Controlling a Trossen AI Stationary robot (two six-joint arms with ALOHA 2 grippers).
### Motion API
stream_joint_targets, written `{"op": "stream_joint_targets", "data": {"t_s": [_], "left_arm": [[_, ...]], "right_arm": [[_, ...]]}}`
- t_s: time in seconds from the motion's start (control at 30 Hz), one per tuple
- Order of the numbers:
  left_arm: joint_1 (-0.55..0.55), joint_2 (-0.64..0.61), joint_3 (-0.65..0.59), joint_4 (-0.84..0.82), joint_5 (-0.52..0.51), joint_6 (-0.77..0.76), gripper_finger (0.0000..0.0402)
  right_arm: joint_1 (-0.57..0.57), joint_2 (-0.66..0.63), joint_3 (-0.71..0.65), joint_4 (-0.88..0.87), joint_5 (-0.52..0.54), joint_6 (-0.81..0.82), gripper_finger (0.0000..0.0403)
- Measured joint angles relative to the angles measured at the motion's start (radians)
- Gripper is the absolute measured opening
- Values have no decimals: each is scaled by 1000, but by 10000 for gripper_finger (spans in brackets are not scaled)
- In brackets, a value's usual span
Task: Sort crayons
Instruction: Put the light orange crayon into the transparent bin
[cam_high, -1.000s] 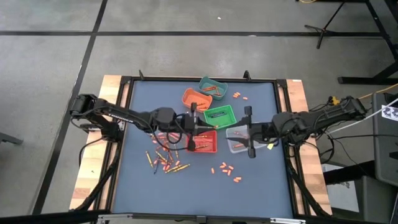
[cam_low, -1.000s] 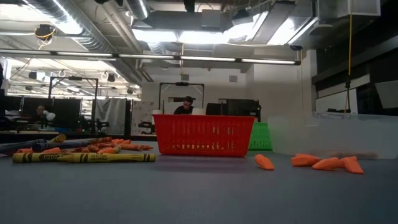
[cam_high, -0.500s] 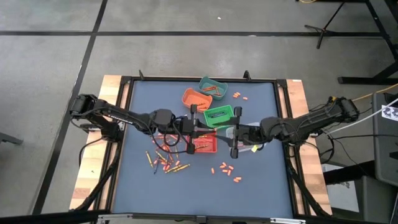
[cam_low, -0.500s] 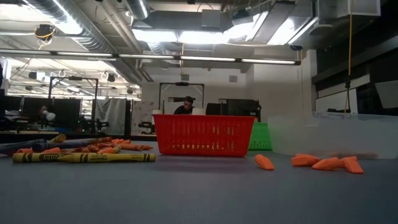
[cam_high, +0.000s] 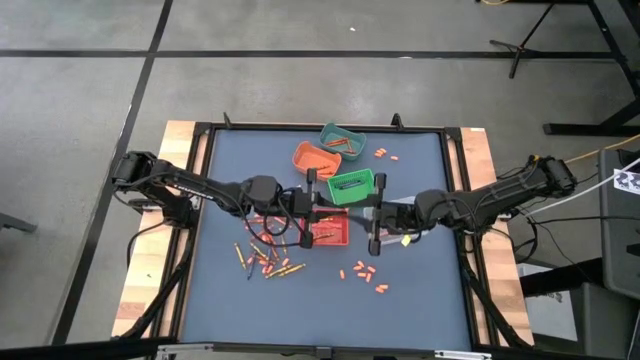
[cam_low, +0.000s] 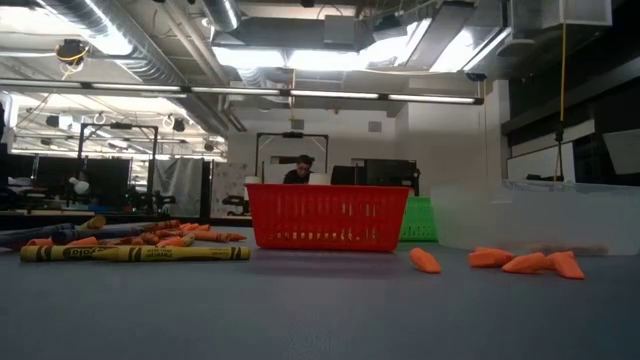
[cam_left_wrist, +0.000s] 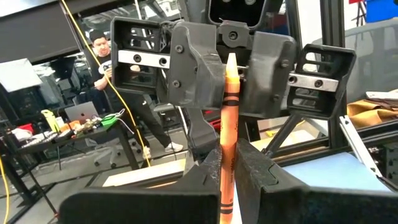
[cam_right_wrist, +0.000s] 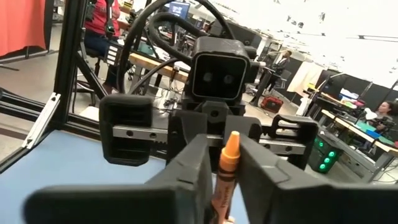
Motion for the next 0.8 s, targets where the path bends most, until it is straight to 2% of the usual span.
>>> {"op": "stream_joint_targets", "data": {"t_s": [0.2,0.3,0.43,0.6,0.8], "left_arm": [[1,0,0,-35,0,-1,13],[1,0,0,-66,-3,-8,30],[1,0,0,-107,-32,-40,58],[3,0,0,-232,-53,-104,83],[3,0,0,-370,-51,-156,87]], "right_arm": [[0,0,0,-35,0,3,15],[0,0,0,-73,0,3,12],[0,-1,0,-151,13,39,31],[0,-9,0,-349,10,133,32],[0,-9,0,-665,8,304,18]]}}
